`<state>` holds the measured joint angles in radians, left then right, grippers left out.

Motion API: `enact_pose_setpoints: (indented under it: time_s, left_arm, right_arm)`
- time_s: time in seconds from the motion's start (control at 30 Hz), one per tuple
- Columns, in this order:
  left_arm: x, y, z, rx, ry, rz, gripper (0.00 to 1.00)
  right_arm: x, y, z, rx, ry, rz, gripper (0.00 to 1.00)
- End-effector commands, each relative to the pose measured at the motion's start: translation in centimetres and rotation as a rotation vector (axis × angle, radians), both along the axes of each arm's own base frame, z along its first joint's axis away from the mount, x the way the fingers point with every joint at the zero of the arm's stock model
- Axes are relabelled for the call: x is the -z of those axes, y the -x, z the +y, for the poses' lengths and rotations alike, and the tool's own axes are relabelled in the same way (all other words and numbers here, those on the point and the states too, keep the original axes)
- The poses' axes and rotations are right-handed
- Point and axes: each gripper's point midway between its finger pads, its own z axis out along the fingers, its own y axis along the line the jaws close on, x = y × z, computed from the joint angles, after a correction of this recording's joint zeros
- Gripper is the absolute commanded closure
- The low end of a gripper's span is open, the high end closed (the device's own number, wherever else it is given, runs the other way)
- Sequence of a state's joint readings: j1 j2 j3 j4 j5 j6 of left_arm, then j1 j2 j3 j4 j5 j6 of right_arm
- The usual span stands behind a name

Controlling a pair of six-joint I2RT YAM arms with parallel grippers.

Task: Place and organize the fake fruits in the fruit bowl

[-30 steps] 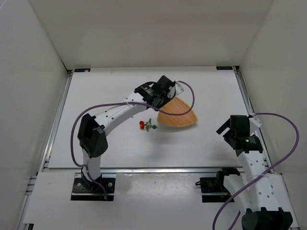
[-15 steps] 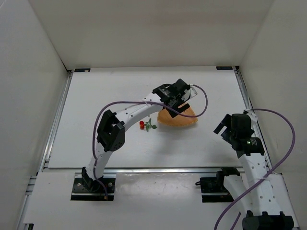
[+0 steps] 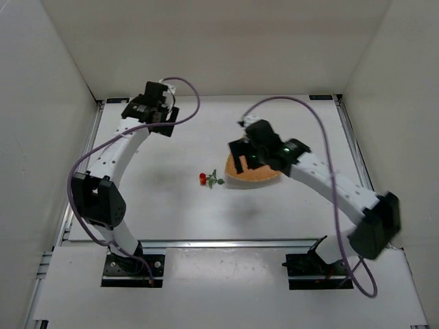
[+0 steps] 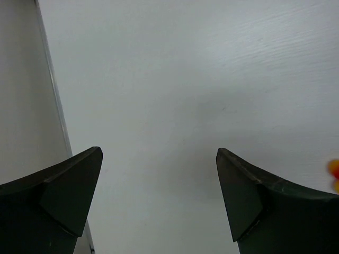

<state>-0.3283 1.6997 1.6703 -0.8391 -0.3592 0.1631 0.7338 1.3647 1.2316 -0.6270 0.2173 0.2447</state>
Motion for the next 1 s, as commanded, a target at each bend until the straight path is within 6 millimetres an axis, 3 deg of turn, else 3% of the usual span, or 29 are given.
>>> enact_pose_setpoints:
  time_s: [0.0,0.03,0.07,0.1,0.13,0.17,0.2,0.27,0.33,0.4,0.43,0.5,0.53,0.6,0.73,0.93,0.97]
  left_arm:
    - [2.4,2.8,4.1,-0.114,0.068,0.081,0.00]
    - [3.0,3.4,5.0,-0.144,0.084,0.094,0.00]
    - [3.6,4.0,5.9,-0.161,0.090,0.111,0.00]
    - [3.5,4.4,6.6,-0.183,0.109,0.102,0.00]
    - [5.1,5.5,7.9,-0.216,0.110,0.144,0.00]
    - [5.5,5.9,8.5,-0.241,0.118,0.143,0.00]
    - [5.8,6.5,9.0,-0.249,0.131,0.151,0.00]
    - [7.5,7.7,10.1,-0.278,0.147,0.191,0.00]
    - [8.2,8.4,11.2,-0.309,0.160,0.205,0.00]
    - [8.8,8.8,11.6,-0.321,0.172,0.221,0.00]
    - [9.2,9.0,11.7,-0.323,0.185,0.231,0.00]
    - [9.6,9.1,12.0,-0.331,0.196,0.243,0.00]
    - [9.9,9.1,12.2,-0.345,0.209,0.252,0.00]
    - [9.9,9.1,12.5,-0.354,0.211,0.252,0.00]
    - [10.5,9.1,12.3,-0.350,0.217,0.262,0.00]
    - [11.1,9.3,12.1,-0.346,0.223,0.282,0.00]
    - [11.1,9.3,12.1,-0.346,0.223,0.282,0.00]
  right_arm:
    - [0.9,-1.6,6.7,-0.243,0.147,-0.049,0.04]
    - [1.2,-2.1,8.1,-0.269,0.175,-0.054,0.04]
    - [2.0,-2.8,11.0,-0.313,0.194,-0.053,0.04]
    - [2.6,-3.2,12.2,-0.335,0.210,-0.048,0.04]
    - [3.4,-3.2,13.3,-0.364,0.221,-0.030,0.04]
    - [6.1,-3.2,14.5,-0.382,0.260,0.010,0.04]
    - [5.3,-4.0,15.9,-0.389,0.233,-0.003,0.04]
    - [7.7,-3.8,17.8,-0.397,0.221,0.053,0.03]
    - [8.8,-4.1,19.0,-0.397,0.211,0.087,0.03]
    - [9.7,-4.3,19.4,-0.379,0.207,0.104,0.03]
    - [11.3,-4.2,19.3,-0.371,0.224,0.131,0.03]
    - [12.2,-4.6,19.3,-0.326,0.235,0.142,0.03]
    - [13.6,-4.3,19.0,-0.326,0.261,0.168,0.03]
    - [14.1,-4.2,19.0,-0.306,0.256,0.183,0.05]
    - [15.8,-3.7,18.6,-0.271,0.267,0.226,0.23]
    - [15.8,-3.2,19.5,-0.271,0.212,0.251,0.49]
    - [16.0,-3.1,19.3,-0.271,0.218,0.257,0.58]
